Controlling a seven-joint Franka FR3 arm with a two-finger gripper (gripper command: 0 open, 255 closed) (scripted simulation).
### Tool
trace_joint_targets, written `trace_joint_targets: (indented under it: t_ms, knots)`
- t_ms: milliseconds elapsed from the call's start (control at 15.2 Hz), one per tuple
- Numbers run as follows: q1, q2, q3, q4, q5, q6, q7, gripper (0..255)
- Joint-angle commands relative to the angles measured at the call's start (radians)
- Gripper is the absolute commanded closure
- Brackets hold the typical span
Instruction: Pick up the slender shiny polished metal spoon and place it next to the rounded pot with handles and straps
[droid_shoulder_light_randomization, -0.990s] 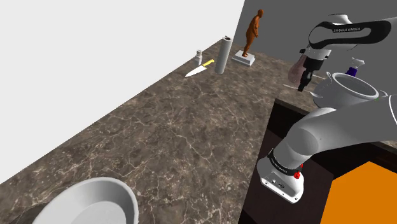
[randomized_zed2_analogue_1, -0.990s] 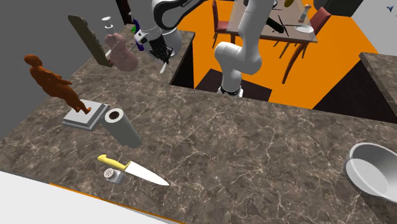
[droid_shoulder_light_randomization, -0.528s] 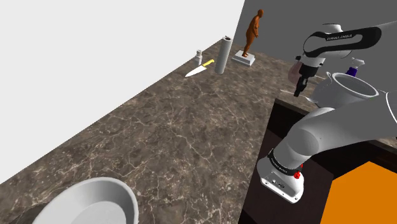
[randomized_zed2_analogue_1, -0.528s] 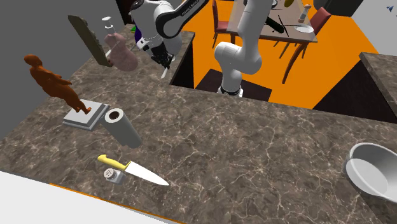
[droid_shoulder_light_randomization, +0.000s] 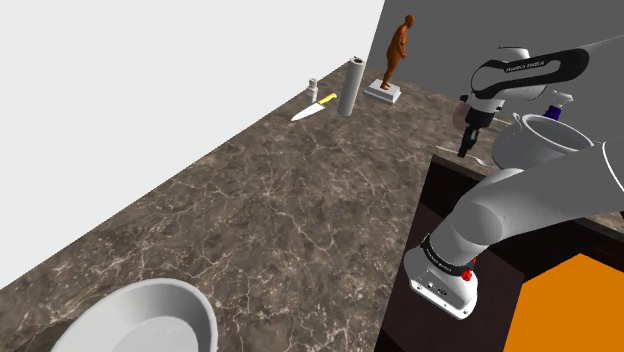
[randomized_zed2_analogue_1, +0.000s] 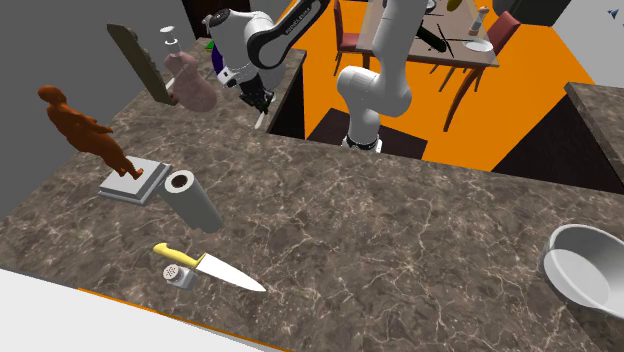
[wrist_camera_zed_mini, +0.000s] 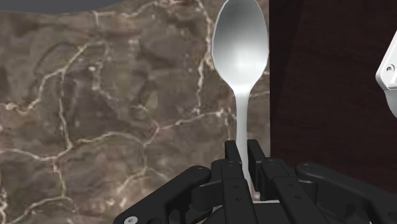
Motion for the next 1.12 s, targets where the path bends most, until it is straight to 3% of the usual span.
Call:
trace_joint_targets:
  t_ms: [0, 198, 264, 594, 858, 1056]
  knots:
    - [0.0, 0.001, -0.001, -0.001, 0.0, 0.002, 0.0, 255]
    - [0.0, 0.001, -0.001, -0.001, 0.0, 0.001, 0.0, 255]
    - [0.0, 0.001, -0.001, -0.001, 0.0, 0.001, 0.0, 0]
    - [0.0, 0.001, -0.001, -0.001, 0.0, 0.001, 0.0, 0]
    - [0.001, -0.034, 0.062, 0.097, 0.032, -0.133, -0.002, 0]
    - [0.001, -0.034, 0.062, 0.097, 0.032, -0.133, -0.002, 0]
